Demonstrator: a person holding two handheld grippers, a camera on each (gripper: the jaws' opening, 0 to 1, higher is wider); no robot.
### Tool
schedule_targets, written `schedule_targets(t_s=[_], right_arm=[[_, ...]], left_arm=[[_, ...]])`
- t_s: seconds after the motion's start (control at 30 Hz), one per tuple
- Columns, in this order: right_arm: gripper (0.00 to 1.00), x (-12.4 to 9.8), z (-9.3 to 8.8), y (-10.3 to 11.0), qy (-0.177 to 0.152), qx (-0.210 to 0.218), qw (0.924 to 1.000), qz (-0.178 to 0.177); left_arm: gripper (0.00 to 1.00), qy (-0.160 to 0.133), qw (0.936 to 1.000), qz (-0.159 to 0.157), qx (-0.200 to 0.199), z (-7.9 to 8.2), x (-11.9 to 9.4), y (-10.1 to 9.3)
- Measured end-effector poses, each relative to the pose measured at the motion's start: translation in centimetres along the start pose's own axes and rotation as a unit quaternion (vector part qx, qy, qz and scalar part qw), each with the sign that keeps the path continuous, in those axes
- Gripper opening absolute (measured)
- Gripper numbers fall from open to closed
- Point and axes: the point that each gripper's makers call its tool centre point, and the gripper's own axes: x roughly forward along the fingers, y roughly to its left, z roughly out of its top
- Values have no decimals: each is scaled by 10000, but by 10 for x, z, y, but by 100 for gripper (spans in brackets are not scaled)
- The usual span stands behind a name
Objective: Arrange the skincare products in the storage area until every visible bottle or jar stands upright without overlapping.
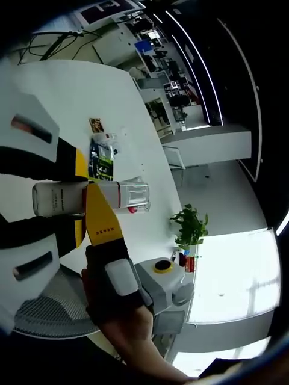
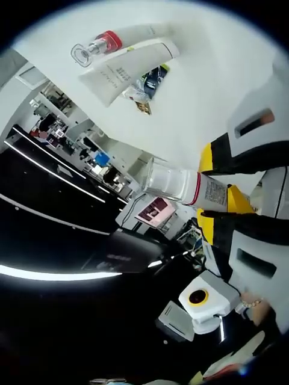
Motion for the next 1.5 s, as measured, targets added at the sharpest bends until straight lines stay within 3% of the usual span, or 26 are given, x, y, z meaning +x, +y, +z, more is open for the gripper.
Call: schedule_targets(t_s=[0.33, 0.5, 0.73, 0.93, 1.03, 1.13, 1.17, 1.27, 1.3, 1.37, 1.43, 1.5], right_arm=[[23, -3, -3, 1, 98, -463, 9989, -71], [22, -4, -4, -3, 189, -312, 9992, -149], [21, -7, -6, -7, 280, -491, 9982, -176], [21, -13, -4, -17, 388, -879, 9950, -278], [20, -17, 3, -21, 391, -1023, 9937, -249], [20, -22, 7, -22, 491, -1316, 9899, -181], [20, -23, 7, -22, 546, -1397, 9886, -148], [20, -27, 5, -20, 796, -1831, 9798, 57], [20, -28, 4, -18, 853, -1911, 9778, 109], [20, -31, 0, -12, 988, -2151, 9711, 302], [20, -33, -4, -3, 1107, -2268, 9659, 586], [20, -35, -7, 6, 1187, -2386, 9599, 875]], left_arm=[[21, 106, 9999, -15, 57, -5, 2, -5], [23, 115, 9999, -81, 40, -7, 4, -8], [25, 141, 9997, -203, 63, -11, 7, -13], [26, 173, 9987, -475, -8, -13, 6, -16], [34, 185, 9963, -804, -259, -14, 1, -16], [36, 122, 9955, -898, -287, -9, -6, -7], [36, 70, 9945, -990, -346, -6, -10, -3], [40, -169, 9819, -1759, -683, 15, -19, -22], [46, -286, 9809, -1768, -753, 23, -19, -19], [44, -582, 9711, -2126, -914, 40, -23, -22], [42, -583, 9627, -2430, -1038, 45, -24, -26], [43, -495, 9613, -2519, -1002, 46, -19, -23]])
